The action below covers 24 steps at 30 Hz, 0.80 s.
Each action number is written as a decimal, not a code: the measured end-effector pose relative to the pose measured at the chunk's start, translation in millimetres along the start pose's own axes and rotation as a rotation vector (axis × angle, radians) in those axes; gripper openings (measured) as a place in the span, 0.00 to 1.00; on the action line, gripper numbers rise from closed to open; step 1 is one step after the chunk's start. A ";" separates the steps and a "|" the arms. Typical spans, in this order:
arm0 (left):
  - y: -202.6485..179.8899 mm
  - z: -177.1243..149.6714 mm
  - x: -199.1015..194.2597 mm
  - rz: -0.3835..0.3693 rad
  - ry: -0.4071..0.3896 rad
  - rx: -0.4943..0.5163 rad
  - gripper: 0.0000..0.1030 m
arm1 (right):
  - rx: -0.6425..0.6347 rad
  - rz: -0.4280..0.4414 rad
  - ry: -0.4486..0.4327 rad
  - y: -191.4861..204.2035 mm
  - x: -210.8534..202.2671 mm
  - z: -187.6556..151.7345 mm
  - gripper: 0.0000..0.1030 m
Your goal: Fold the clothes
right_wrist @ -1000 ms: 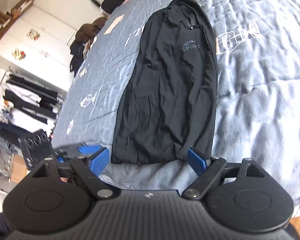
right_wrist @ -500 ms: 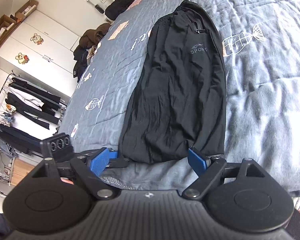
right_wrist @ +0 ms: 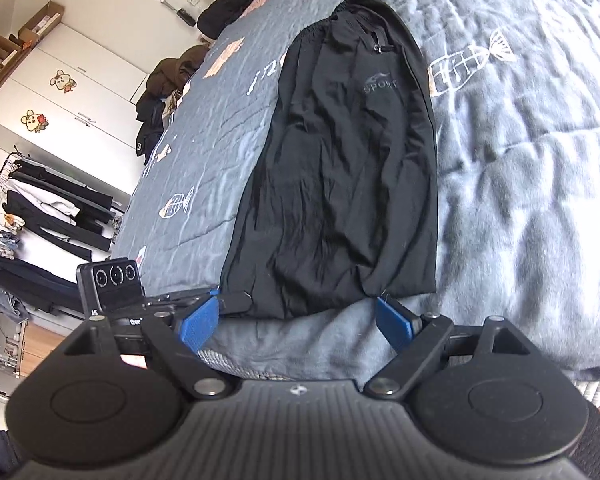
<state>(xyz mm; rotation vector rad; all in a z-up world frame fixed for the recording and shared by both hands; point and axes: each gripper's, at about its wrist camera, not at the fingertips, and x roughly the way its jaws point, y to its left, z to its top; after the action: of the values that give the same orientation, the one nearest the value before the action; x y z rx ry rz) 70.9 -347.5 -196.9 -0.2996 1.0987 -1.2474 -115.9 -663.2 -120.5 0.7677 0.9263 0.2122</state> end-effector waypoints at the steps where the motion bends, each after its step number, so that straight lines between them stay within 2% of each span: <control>1: 0.4 0.4 -2.2 -0.003 -0.001 -0.003 0.08 | 0.001 0.000 -0.002 0.1 0.0 0.1 0.83; 8: 1.0 5.2 -16.7 0.018 -0.001 -0.004 0.06 | -0.018 -0.033 0.002 -0.8 -0.7 1.4 0.83; 12: -0.5 6.0 -21.0 0.056 0.023 -0.014 0.07 | -0.007 -0.040 -0.026 -0.6 -8.4 7.0 0.83; 14: -6.5 6.0 -31.6 0.048 0.004 0.003 0.08 | -0.002 -0.034 -0.053 1.8 -11.8 12.5 0.83; 16: -10.9 9.6 -48.9 -0.001 -0.054 -0.010 0.09 | -0.005 -0.008 -0.080 7.7 -12.7 18.4 0.83; 18: -14.3 15.1 -65.3 -0.056 -0.120 -0.033 0.30 | -0.004 0.018 -0.102 12.9 -9.2 24.3 0.83; 19: -15.7 18.8 -71.1 -0.080 -0.153 -0.047 0.60 | -0.001 0.030 -0.106 14.9 -4.9 27.6 0.83; 20: -18.5 22.4 -74.4 -0.104 -0.182 -0.050 0.81 | 0.001 0.037 -0.102 16.9 1.1 31.4 0.83; 22: -27.2 29.7 -72.0 -0.142 -0.202 -0.029 0.82 | 0.003 0.038 -0.088 19.5 17.1 37.5 0.83; 24: -33.2 35.3 -56.4 -0.168 -0.174 -0.030 0.82 | 0.013 0.041 -0.069 18.8 34.6 42.6 0.83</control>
<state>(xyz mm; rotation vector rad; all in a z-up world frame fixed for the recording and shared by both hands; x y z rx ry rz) 83.5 -323.4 -127.7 -0.5222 0.9579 -1.3271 -58.8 -654.6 -114.5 0.8020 0.8480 0.2147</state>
